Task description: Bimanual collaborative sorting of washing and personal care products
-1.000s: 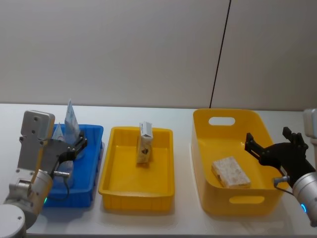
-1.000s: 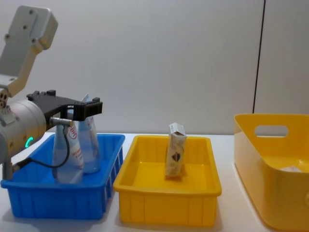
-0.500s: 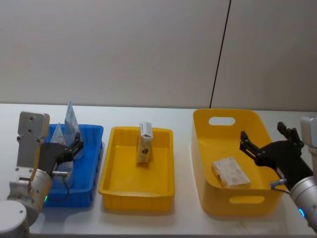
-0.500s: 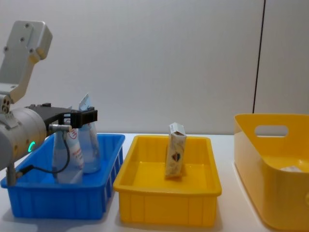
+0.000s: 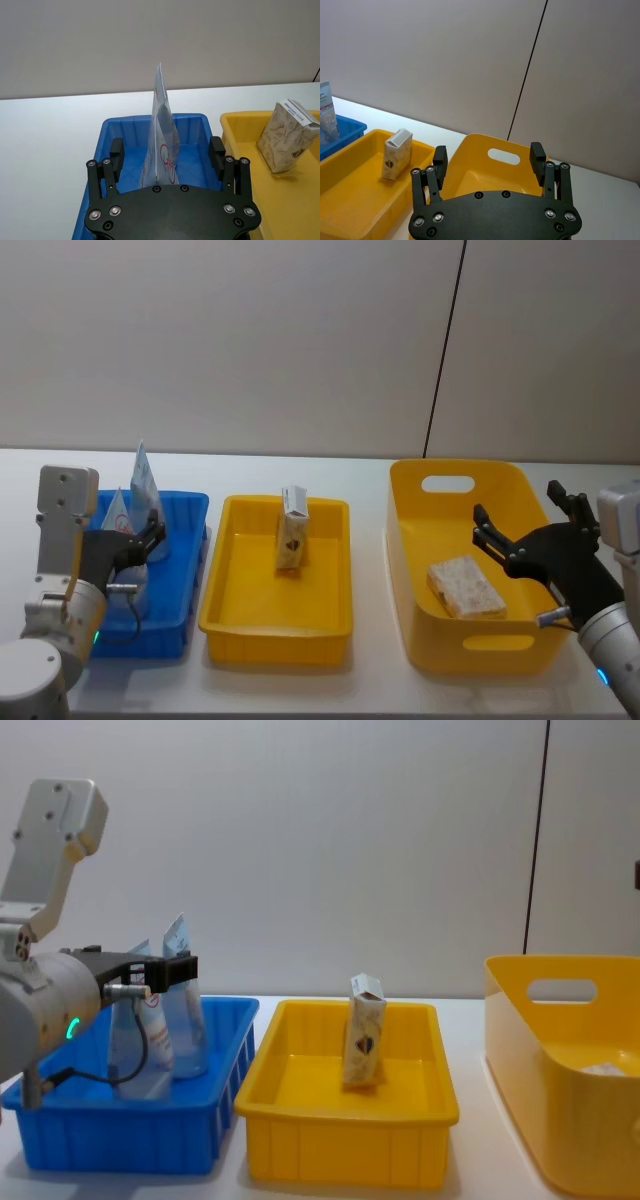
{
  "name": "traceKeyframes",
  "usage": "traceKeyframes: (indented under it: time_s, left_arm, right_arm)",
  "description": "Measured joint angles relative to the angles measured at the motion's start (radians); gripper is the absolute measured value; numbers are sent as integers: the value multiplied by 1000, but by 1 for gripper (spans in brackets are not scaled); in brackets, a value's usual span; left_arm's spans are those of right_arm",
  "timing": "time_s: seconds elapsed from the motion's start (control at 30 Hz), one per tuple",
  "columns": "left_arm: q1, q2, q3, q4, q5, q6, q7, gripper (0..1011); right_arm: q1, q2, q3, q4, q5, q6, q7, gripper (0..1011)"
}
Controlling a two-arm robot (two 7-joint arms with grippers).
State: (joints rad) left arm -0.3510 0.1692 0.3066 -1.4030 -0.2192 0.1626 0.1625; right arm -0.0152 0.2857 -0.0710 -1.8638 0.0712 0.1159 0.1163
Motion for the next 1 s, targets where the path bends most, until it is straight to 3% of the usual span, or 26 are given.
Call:
traceKeyframes:
  time_s: [0.47, 0.77, 1.0]
  left_arm:
    - [-41, -38, -11, 93, -1, -7, -8, 1001]
    - [-57, -57, -22, 139, -2, -10, -7, 808]
    - [-64, -68, -32, 168, -1, -14, -3, 577]
  right_arm:
    - [-3, 3, -4, 6, -7, -31, 9, 1002]
    - [-4, 4, -5, 7, -9, -39, 11, 1002]
    - [-5, 4, -6, 7, -10, -42, 12, 1002]
